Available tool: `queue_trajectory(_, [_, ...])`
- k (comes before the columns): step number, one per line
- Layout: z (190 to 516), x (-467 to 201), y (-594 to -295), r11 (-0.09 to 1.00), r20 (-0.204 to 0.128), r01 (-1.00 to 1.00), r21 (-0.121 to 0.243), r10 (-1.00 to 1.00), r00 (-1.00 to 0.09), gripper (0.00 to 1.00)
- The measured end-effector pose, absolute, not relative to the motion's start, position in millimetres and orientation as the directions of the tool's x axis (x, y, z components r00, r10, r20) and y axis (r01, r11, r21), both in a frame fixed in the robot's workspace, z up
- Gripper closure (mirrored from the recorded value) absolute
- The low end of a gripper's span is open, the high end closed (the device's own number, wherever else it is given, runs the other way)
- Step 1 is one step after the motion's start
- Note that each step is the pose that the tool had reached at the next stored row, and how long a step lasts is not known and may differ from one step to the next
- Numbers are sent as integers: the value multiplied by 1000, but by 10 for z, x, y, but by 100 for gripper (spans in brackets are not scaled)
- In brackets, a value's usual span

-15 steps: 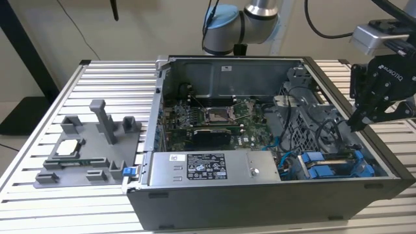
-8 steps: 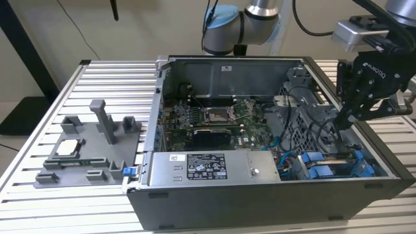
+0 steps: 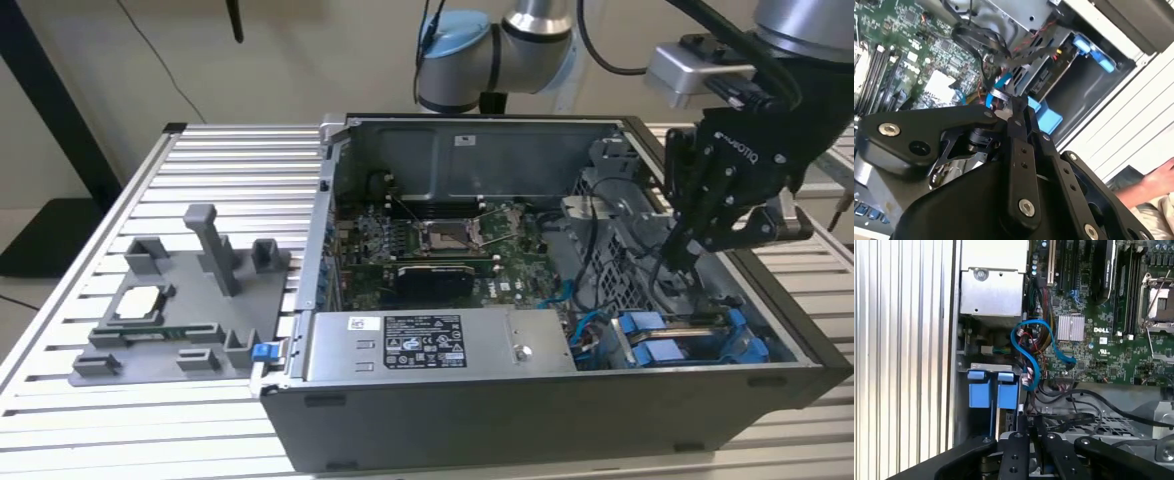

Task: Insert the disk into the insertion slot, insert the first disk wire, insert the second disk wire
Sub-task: 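Insert the second disk wire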

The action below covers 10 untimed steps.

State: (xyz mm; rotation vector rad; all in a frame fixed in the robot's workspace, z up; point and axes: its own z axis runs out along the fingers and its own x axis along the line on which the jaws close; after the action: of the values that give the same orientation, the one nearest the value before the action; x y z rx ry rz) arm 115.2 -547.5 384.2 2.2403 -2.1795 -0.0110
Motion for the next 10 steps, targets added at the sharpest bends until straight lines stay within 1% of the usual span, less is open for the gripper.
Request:
queue_trajectory(4, [3811, 1139, -5628, -28, 6, -999, 24, -1000, 28, 100])
queue_trajectory(7, [3796, 1139, -5654, -28, 5, -999, 40, -1000, 28, 100])
queue_trajectory(10, [3797, 1139, -5654, -27, 5, -999, 40, -1000, 27, 100])
